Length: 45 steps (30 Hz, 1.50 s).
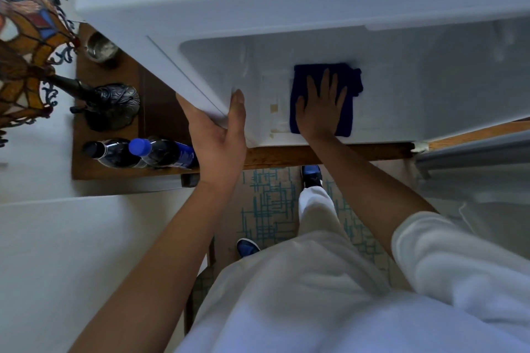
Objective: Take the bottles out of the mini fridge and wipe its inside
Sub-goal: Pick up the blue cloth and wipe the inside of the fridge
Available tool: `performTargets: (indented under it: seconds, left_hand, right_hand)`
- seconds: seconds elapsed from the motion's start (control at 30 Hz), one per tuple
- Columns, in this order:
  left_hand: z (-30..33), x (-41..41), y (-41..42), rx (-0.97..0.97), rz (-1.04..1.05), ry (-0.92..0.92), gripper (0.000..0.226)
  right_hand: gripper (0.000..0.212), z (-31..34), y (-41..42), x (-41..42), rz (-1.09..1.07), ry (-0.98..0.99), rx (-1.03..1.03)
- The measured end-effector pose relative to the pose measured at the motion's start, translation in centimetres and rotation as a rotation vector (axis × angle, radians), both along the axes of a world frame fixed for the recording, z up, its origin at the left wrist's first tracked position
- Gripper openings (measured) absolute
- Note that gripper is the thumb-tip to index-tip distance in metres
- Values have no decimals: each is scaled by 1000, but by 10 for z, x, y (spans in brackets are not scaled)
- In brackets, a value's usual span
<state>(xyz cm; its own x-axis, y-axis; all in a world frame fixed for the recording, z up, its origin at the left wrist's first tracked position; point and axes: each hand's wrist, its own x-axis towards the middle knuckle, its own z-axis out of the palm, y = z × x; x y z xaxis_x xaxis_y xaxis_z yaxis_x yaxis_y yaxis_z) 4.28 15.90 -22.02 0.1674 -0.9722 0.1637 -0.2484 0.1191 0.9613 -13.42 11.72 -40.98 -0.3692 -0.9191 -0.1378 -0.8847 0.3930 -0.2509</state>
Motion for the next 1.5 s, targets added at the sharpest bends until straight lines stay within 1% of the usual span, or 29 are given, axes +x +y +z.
performTargets:
  seconds: [0.03,0.1,0.17,0.27,0.37,0.43,0.5,0.6,0.7,0.8,0.87,0.97,1.13,1.2,1.3,1.5]
  left_hand:
    - [0,0,0,-4,-3,-1,58]
    - [1,0,1,-10,-12,-9,58]
    - [2,0,1,-12,-11,-4,58]
    - [1,-1,1,-10,-8,2,59]
    - [1,1,1,-4,-16,11,56]
    - [1,4,0,-2,-8,11,57]
    - [-2,5,-1,3,-11,8,56]
    - [-3,5,-2,4,-9,10,55]
    - [-3,5,-2,20,-10,17,57]
    - [-3,4,-3,13,-1,23,59]
    - [-3,4,-2,14,2,19,60]
    - [-5,5,-2,17,-8,26,60]
    - [-4,7,-2,-1,-34,34,60]
    - [-4,7,-2,-10,-49,30,60]
    - [-5,8,-3,-8,-58,37,59]
    - [-7,8,-4,-7,-49,49,59]
  right_hand:
    - [59,-1,-4,6,-6,2,-11]
    - [59,-3,2,15,62,13,-2]
    - [59,-5,22,16,171,18,-29]
    - [55,-12,67,2,277,0,-111]
    - [53,-15,108,-20,295,46,-107]
    - [54,-14,113,-29,274,75,-69]
    - [56,-12,102,-26,243,70,-35]
    - [60,-8,62,-10,196,56,-23]
    - [61,-3,17,9,215,50,-4]
    - [60,-5,-5,21,219,45,-7]
    - [60,-6,-4,20,233,27,-7]
    - [60,-8,21,10,264,12,-30]
    - [57,-13,100,-3,357,87,-34]
    - [58,-13,109,-10,352,103,-11]
    - [59,-10,91,-9,314,67,9]
    - [58,-5,14,6,276,37,39]
